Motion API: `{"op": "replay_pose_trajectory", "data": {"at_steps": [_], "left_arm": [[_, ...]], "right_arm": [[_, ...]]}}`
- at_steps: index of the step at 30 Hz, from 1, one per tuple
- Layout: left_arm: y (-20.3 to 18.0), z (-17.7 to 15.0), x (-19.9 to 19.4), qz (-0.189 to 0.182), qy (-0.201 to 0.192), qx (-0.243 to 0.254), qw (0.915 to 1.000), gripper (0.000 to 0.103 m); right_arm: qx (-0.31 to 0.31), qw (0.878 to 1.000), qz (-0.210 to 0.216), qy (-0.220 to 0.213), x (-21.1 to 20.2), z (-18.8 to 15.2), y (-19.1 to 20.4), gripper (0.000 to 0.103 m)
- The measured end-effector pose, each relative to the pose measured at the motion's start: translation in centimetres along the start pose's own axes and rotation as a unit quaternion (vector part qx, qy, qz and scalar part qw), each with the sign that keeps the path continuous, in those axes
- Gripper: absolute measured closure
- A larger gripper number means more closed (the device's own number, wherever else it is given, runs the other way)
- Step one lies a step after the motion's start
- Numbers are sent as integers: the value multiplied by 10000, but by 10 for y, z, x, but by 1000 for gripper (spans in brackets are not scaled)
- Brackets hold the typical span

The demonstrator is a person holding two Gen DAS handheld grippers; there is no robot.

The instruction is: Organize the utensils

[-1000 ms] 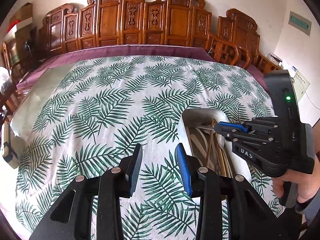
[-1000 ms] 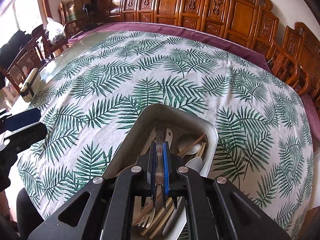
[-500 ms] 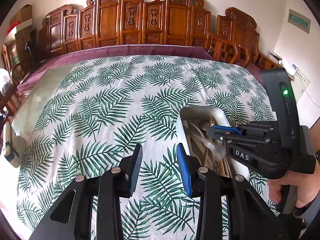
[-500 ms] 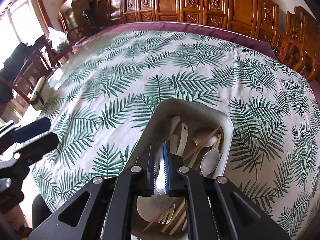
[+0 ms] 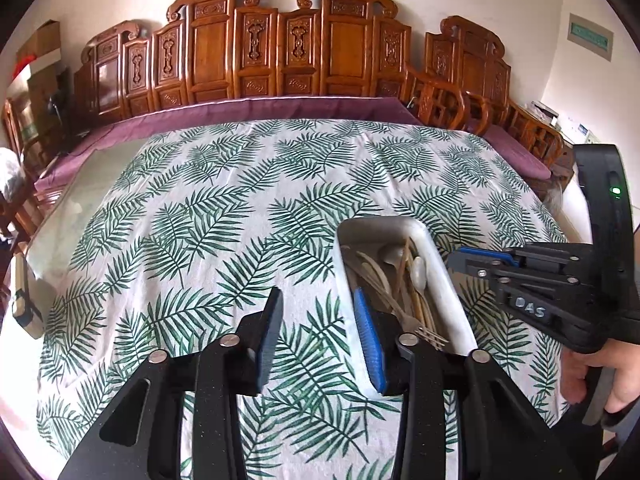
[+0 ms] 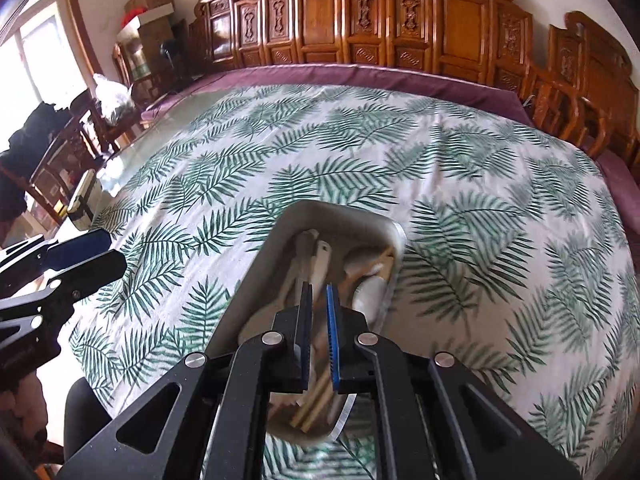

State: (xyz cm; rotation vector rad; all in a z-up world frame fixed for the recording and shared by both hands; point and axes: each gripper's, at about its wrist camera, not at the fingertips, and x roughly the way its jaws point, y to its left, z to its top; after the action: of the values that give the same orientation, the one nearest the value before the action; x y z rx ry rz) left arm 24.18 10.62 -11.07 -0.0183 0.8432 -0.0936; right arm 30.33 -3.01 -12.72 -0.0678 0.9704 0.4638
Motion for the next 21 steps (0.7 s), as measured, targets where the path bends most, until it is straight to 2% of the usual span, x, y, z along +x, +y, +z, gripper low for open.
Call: {"op": "replay_pose_trajectory", "data": {"at_steps": [5,6,7,9,12,15,21], "left_arm": [[-20,-2,-16,39,-150,91,9998,37],[-23,-2,-19,60,-168,95,9998,25],[-27,-3,-22,87,-205,95,9997,15],[-34,-5,-29,172,-315,88,9993,8],[-41,-8,-35,243,-292,82,9992,8],[-49,-13,-39,294,-218,97,9993,8],[-62,-24,-53,321,-215,98,9992,8]], "right_arm": [[109,9997,-76,-187,-33,-14,-18,94],[119,9997,-110,-208,-37,-16,-20,89],[131,9995,-152,-227,-42,-19,-21,81],[173,9991,-229,-309,-52,-24,-25,43],[229,9981,-362,-447,-67,-33,-30,19],[286,9975,-408,-509,-78,-42,-32,5],[367,9962,-526,-586,-97,-62,-33,3]]}}
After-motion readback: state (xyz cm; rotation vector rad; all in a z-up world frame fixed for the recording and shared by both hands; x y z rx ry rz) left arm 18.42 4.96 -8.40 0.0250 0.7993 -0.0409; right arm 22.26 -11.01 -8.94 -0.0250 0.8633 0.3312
